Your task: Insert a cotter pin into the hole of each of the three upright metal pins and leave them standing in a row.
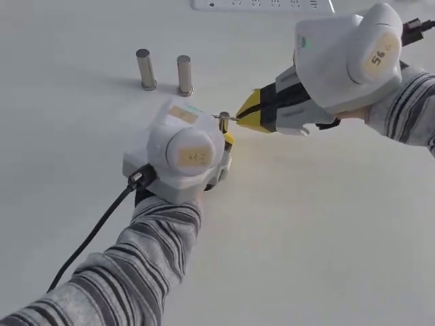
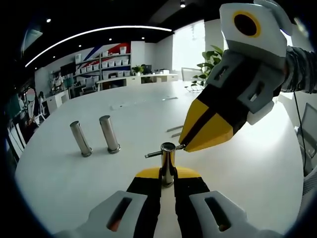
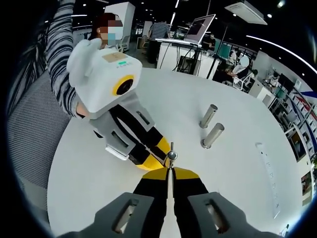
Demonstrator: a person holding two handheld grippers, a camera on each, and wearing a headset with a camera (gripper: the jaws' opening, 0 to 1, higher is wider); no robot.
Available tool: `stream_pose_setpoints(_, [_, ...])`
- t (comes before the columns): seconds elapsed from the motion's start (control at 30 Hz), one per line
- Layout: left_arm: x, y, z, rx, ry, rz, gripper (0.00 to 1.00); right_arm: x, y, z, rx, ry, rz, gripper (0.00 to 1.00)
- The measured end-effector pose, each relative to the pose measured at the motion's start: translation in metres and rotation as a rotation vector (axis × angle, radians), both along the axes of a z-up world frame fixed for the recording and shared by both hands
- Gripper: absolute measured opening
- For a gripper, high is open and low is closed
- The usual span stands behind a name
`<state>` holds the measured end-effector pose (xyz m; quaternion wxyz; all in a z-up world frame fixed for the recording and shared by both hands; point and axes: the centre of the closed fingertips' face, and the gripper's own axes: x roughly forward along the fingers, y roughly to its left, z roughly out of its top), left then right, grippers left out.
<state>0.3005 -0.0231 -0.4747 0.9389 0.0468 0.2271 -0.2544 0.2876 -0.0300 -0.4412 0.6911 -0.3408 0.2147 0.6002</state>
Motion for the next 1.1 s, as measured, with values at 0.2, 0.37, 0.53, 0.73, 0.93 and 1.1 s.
stream_pose_setpoints(0.2, [0.001,0.001,0.0,0.004,-0.003,0.004,0.05,0.003,0.002,-0.003,-0.009,0.011,-0.012,0.0])
stream_pose_setpoints(0.37, [0.001,0.001,0.0,0.004,-0.004,0.005,0.05,0.004,0.002,-0.004,-0.01,0.014,-0.016,0.0])
stream_pose_setpoints(0.53, [0.002,0.0,0.001,0.008,-0.009,-0.006,0.05,0.006,0.001,-0.005,0.016,0.051,-0.066,0.0])
stream_pose_setpoints(0.73, [0.004,0.0,0.001,-0.001,-0.001,-0.003,0.05,0.009,-0.001,-0.001,0.116,0.154,-0.199,0.11])
stream_pose_setpoints(0.93, [0.009,0.006,0.001,-0.001,0.011,0.007,0.05,0.014,-0.009,0.005,0.188,0.183,-0.3,0.19])
stream_pose_setpoints(1.1, [0.013,0.017,0.005,0.007,-0.001,0.022,0.05,0.015,-0.022,0.003,0.207,0.197,-0.358,0.2])
